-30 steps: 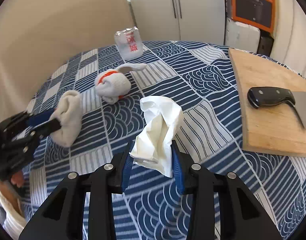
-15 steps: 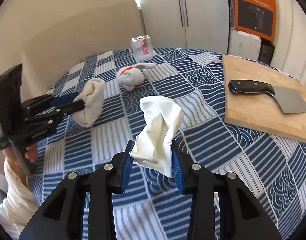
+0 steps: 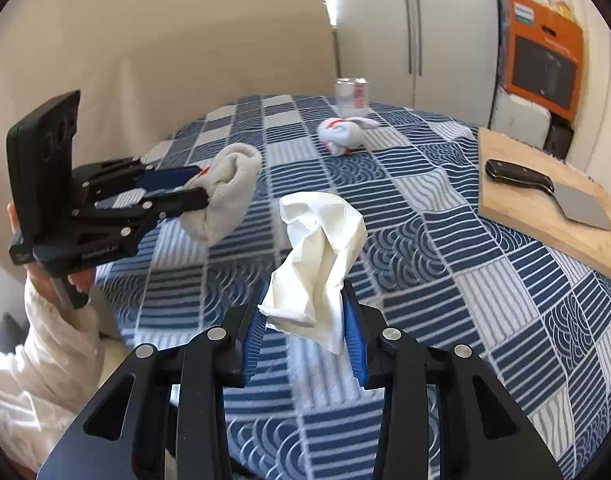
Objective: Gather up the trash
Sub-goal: 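Carry glove and tissue under the table edge and release both into the bin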
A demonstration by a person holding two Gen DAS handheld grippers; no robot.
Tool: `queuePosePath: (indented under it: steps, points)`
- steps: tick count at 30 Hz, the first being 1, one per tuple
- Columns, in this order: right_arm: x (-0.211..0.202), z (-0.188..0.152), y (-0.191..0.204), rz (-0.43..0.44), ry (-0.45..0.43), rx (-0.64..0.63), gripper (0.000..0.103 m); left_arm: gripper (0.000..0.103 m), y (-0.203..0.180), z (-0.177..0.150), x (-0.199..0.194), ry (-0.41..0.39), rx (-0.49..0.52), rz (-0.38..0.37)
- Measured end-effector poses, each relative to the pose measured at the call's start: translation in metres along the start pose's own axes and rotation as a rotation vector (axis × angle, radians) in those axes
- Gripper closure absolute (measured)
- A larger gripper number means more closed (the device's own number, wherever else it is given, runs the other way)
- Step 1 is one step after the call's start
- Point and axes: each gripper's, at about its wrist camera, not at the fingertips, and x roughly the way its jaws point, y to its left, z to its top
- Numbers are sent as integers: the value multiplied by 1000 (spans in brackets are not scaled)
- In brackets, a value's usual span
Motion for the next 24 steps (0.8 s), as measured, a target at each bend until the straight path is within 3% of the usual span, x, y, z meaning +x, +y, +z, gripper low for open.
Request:
queuePosePath:
  steps: [12,15,18,24]
  points:
    - [-36,-63,53,49,-12,-128,69,72,-41,-47,-49,-14,75,-42]
    - [-42,-75,61,65,-10,-148,69,72,-46,-56,-65,-22,70,-120]
    - [-44,-86,68,73,1,-161,69,72,-51,-65,-78,-29,84,-148]
    - [-43,-105,80,88,31,-188,69,71,-57,-92,-90,24,107,-153]
